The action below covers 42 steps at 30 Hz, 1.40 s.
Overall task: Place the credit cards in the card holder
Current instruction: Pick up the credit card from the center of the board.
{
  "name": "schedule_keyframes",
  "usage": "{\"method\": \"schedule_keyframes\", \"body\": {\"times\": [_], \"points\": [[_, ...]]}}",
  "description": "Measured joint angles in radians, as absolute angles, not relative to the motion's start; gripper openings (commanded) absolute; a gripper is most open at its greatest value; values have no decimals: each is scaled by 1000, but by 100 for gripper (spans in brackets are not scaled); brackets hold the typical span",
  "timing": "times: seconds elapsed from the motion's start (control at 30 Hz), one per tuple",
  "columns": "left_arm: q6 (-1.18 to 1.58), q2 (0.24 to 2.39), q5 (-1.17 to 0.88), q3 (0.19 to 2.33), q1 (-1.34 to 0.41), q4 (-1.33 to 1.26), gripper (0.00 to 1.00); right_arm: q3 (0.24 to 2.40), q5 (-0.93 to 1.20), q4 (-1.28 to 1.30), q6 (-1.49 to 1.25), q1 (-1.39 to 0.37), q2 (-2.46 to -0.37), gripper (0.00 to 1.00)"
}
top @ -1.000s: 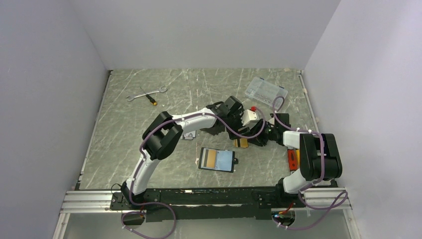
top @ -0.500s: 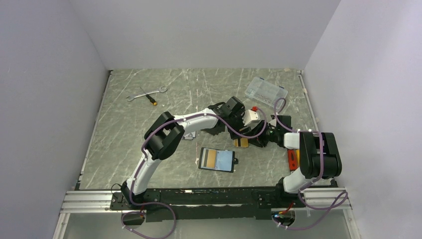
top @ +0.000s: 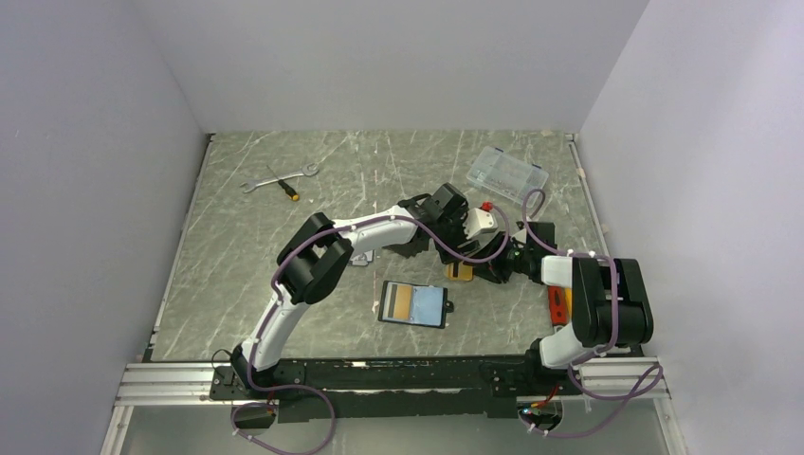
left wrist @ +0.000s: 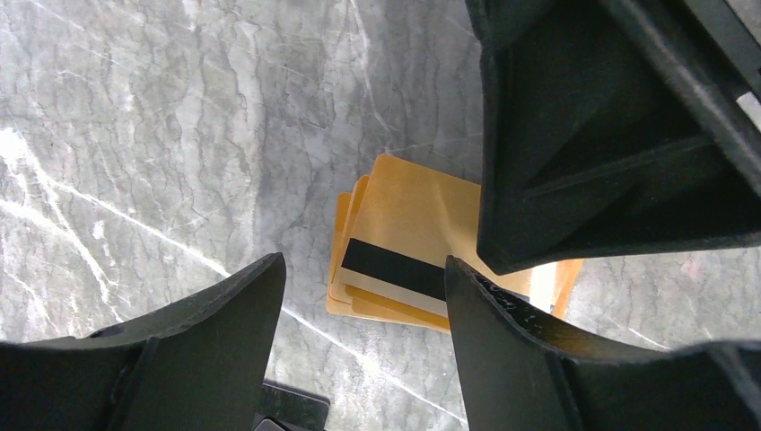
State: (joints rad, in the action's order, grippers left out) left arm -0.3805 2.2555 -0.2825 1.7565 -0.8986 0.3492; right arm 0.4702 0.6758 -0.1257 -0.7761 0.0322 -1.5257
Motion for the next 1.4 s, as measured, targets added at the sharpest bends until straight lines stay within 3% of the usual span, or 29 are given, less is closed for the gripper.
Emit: {"method": "schedule_keyframes", "body": {"times": [0.63,1.4], "points": [[-425,2196,-334,1722,-888,390,75,472,614,-50,-759,32,-1485,36],[-474,2245,-240,1774,-925,424,73,472,581,-22,-760,32,-1458,38]]}}
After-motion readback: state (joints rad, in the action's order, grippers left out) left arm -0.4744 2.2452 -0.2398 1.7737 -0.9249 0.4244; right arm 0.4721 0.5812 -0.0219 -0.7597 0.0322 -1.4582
